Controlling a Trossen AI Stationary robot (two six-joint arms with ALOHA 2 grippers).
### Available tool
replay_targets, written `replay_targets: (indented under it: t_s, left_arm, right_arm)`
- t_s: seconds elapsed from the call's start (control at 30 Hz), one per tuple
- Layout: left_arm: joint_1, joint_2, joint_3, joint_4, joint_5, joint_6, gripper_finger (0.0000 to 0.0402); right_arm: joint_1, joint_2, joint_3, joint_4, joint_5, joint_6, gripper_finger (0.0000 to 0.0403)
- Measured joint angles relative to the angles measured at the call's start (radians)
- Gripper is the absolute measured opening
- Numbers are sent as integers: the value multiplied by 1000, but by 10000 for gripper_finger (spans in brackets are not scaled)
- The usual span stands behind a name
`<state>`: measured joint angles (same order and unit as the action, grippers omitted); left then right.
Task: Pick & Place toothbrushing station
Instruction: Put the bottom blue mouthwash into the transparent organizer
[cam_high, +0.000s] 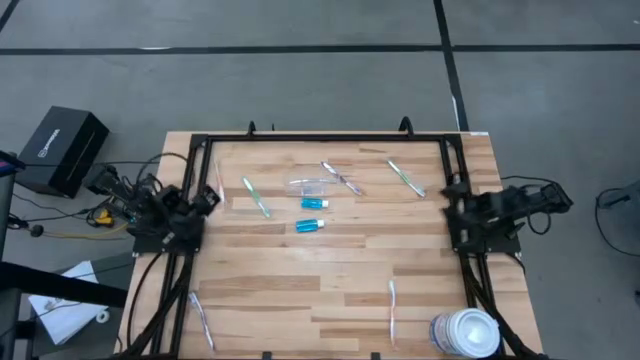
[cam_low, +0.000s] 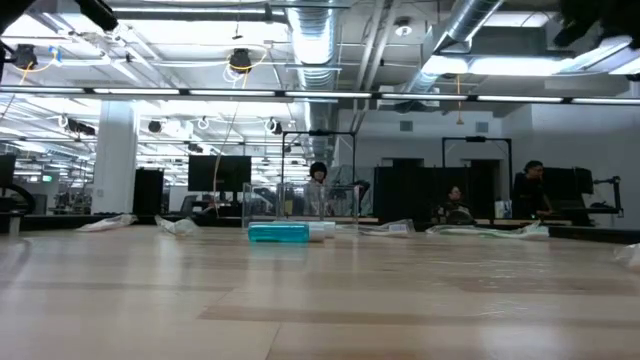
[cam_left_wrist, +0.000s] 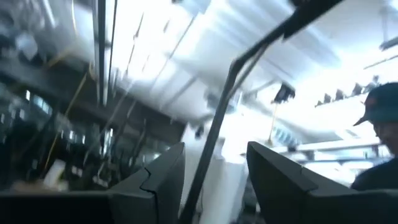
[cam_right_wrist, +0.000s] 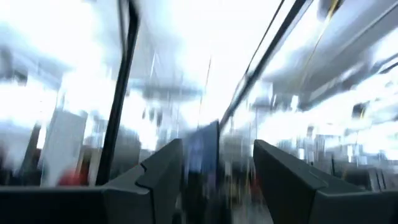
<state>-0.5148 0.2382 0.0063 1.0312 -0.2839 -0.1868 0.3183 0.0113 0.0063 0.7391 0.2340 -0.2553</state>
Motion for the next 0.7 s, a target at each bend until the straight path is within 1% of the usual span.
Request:
replay_targets:
  t_s: [0.1, 0.17, 0.4, 0.57, 0.7]
  left_arm:
    - [0, 0, 0, 54, 0, 42, 168]
    - [0, 0, 0, 75, 0, 44, 168]
    - [0, 0, 0, 109, 0, 41, 168]
    - [0, 0, 0, 139, -2, 41, 168]
    - [0, 0, 0, 150, -57, 44, 168]
  right_arm:
    - [0, 0, 0, 156, -1, 1, 188]
    - [0, 0, 0, 204, -2, 1, 188]
    - [0, 0, 0, 220, -71, -7, 188]
    - [0, 0, 0, 258, -77, -7, 188]
    - [0, 1, 0, 312, -76, 6, 188]
